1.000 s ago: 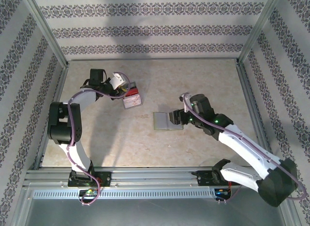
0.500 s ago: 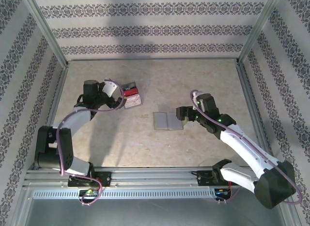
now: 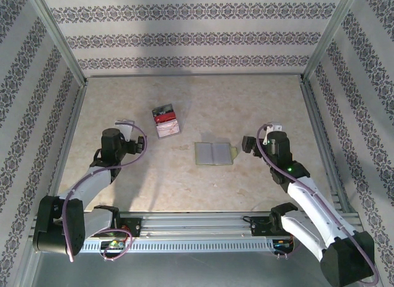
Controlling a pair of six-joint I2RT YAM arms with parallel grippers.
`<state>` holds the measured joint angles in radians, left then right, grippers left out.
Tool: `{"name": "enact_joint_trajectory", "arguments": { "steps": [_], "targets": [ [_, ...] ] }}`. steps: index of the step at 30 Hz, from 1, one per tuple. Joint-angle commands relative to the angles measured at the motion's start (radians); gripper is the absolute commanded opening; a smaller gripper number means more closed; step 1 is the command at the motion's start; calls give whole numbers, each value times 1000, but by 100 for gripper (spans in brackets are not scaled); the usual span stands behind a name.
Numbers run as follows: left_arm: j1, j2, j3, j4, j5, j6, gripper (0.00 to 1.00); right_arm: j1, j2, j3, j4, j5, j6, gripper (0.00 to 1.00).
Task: Take the credit cards out of the card holder
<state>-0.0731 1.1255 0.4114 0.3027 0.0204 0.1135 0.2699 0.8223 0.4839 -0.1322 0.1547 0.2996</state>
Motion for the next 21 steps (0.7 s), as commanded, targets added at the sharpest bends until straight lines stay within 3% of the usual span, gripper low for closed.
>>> {"name": "enact_joint_trajectory", "arguments": {
  "steps": [1,4,8,17,21],
  "targets": [
    [-14,-25,-51,112,-132,-57,100,-17,-43,-84,216,122,-84,98],
    [-14,-2,-72,160,-139,-54,100,-41,-48,-148,336,150,-125,98],
    [-14,61,-91,254,-129,-45,100,-97,-3,-157,371,120,-127,98],
    [-13,257,-72,522,-100,9,99,-152,184,-157,599,103,-257,98],
    [-10,305,15,399,-80,2,99,-187,275,-148,678,61,-271,98]
  ]
}}
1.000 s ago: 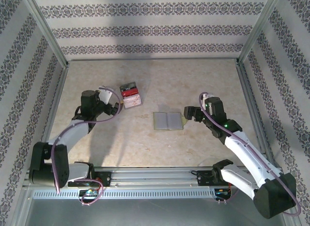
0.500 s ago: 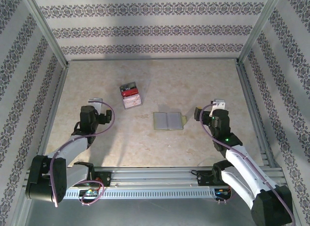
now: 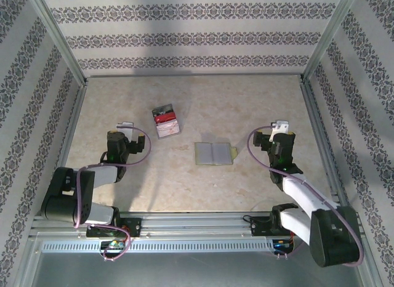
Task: Take the credit cards out of the card holder
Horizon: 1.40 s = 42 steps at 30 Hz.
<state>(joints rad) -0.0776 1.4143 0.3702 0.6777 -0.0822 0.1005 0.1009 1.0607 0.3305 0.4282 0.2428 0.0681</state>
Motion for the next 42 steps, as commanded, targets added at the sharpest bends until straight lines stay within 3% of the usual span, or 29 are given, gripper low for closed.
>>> {"name": "enact_joint_trajectory", "arguments": {
  "steps": [1,4,7,12,14,18,20,21,23,30,33,39,42],
  "targets": [
    [-5,15,57,22,38,11,99,-25,57,7,134,-36,-40,98],
    [-5,26,-19,209,110,15,99,-42,107,8,180,-58,-40,98],
    [-4,64,-63,320,109,9,99,-58,152,1,230,-83,-40,98],
    [32,112,-86,388,156,-21,99,-84,199,-24,313,-128,-41,98],
    [36,213,-117,586,165,-17,99,-87,211,-31,356,-134,-42,98],
    [41,178,-60,420,142,-35,99,-96,221,-40,392,-171,-47,98],
    [61,170,25,241,80,-92,99,-101,226,-36,394,-198,-45,98],
    [86,163,31,215,117,-106,99,-102,230,-39,405,-212,-42,98],
    [88,183,15,285,116,-103,99,-108,252,-57,468,-256,-36,98],
    [104,178,22,261,189,-101,99,-112,492,-43,707,-335,-34,98],
    [104,178,21,264,185,-102,99,-152,460,-5,581,-343,11,98],
    [103,178,13,279,143,-114,99,-127,473,8,560,-265,3,98],
    [104,178,13,279,178,-100,99,-116,470,8,552,-244,-4,98]
  ]
}}
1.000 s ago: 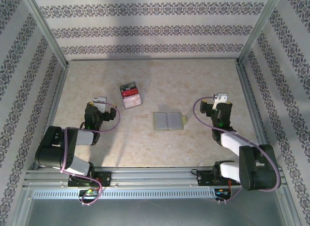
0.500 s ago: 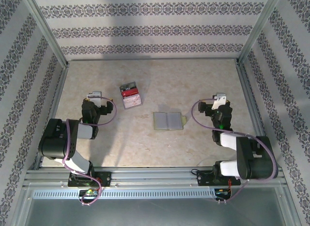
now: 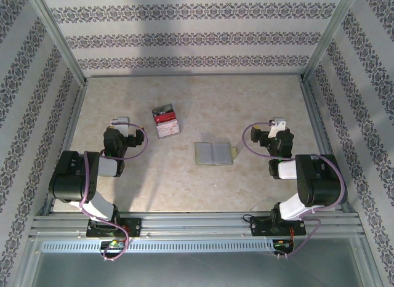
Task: Take the credit cards out of the card holder
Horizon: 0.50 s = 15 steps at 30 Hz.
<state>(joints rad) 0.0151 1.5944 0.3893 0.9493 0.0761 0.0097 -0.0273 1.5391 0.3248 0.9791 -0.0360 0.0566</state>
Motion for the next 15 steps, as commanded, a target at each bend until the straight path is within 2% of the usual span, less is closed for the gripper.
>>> {"name": "enact_joint_trajectory", "arguments": {
  "steps": [1,15],
  "targets": [
    [11,-2,0,-3,38,-5,99,12,-8,13,3,35,8,98],
    [9,-4,-9,11,70,6,99,18,-8,13,-8,39,0,98]
  ]
}}
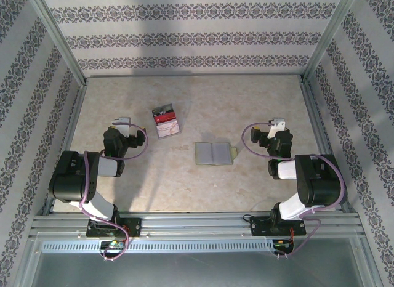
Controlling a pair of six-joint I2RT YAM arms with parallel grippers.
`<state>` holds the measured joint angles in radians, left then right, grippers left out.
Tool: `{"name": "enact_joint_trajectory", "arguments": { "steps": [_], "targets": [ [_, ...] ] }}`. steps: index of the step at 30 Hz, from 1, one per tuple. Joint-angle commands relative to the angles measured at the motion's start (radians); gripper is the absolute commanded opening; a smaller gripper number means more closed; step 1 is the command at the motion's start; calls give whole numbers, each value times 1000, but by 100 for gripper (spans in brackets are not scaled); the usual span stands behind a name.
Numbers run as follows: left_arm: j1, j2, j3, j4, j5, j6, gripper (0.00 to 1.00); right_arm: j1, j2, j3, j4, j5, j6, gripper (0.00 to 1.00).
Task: Take the credit cards out of the card holder
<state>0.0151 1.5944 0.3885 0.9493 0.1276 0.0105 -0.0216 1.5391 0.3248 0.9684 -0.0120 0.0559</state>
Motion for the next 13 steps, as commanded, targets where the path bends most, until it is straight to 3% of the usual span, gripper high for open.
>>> {"name": "enact_joint_trajectory", "arguments": {
  "steps": [1,9,13],
  "targets": [
    [9,-4,-9,11,18,4,99,14,-8,14,3,17,1,98],
    [11,-4,-7,11,16,1,99,14,-8,13,1,19,0,98],
    [11,-2,-2,0,-42,-17,99,14,-8,41,1,21,-1,98]
  ]
}}
